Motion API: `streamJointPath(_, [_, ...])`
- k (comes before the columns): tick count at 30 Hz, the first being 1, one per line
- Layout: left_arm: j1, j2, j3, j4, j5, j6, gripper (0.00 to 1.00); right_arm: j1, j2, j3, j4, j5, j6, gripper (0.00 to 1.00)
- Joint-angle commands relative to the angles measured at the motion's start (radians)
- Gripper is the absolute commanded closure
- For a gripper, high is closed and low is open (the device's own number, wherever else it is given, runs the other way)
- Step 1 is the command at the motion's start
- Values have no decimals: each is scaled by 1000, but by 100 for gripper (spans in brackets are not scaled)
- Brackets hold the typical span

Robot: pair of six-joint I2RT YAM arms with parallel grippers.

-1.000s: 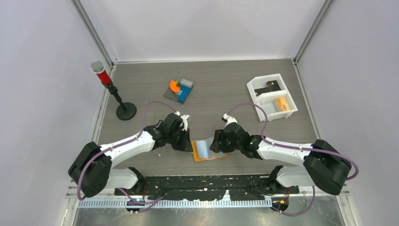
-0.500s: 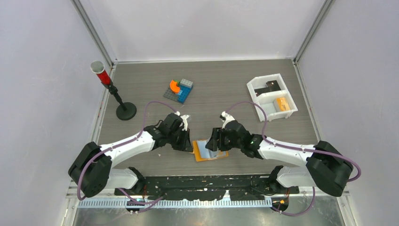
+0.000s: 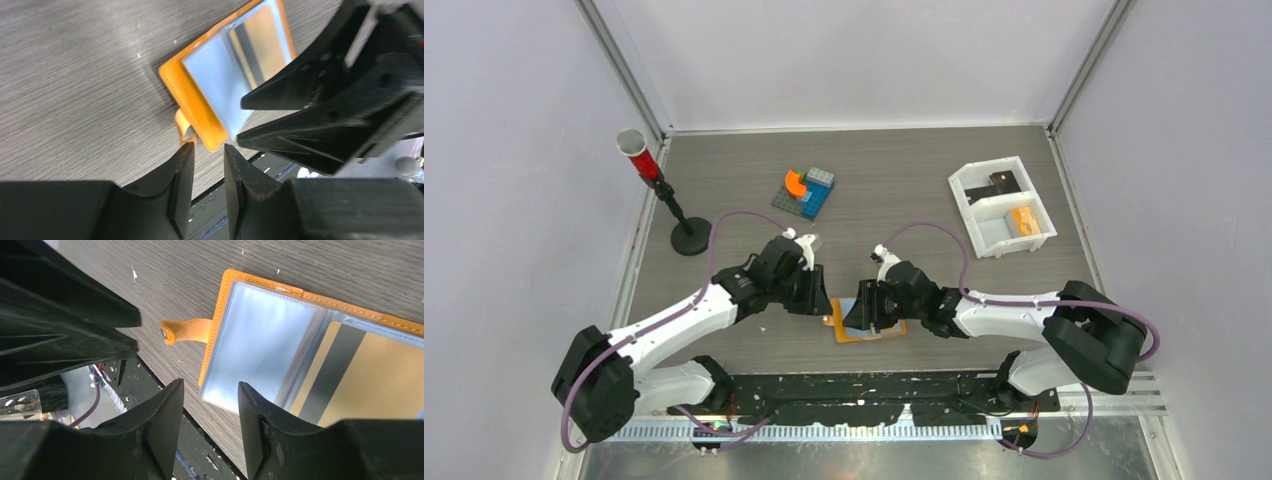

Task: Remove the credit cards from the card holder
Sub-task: Remove the credit card from the card holder.

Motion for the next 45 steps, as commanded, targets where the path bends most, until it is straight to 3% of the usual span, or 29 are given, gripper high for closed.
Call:
streamJointPath(1, [-1, -73, 78, -33, -32, -23, 69, 2, -10, 26, 86, -20, 14, 50])
streamJointPath(7, [-2, -79, 78, 46, 29, -65, 68, -4, -103, 29, -74, 69, -47, 55])
streamJointPath(14, [-4, 6, 52, 217, 153, -138, 74, -53, -200, -24, -159, 146, -88, 63])
streamJointPath(18, [-9, 76, 43, 293, 200, -163, 79, -85, -228, -46, -197, 162, -98, 62])
streamJointPath(22, [-10, 150, 26, 352, 223, -171, 83, -114, -245, -54, -228, 165, -113, 54])
streamJointPath(33, [-10, 324, -48, 473, 226, -163, 87, -147, -199, -56, -208, 134, -139, 53])
streamJointPath(45, [-10, 352, -60, 431, 178, -118, 88, -148, -119, -55, -197, 142, -152, 57])
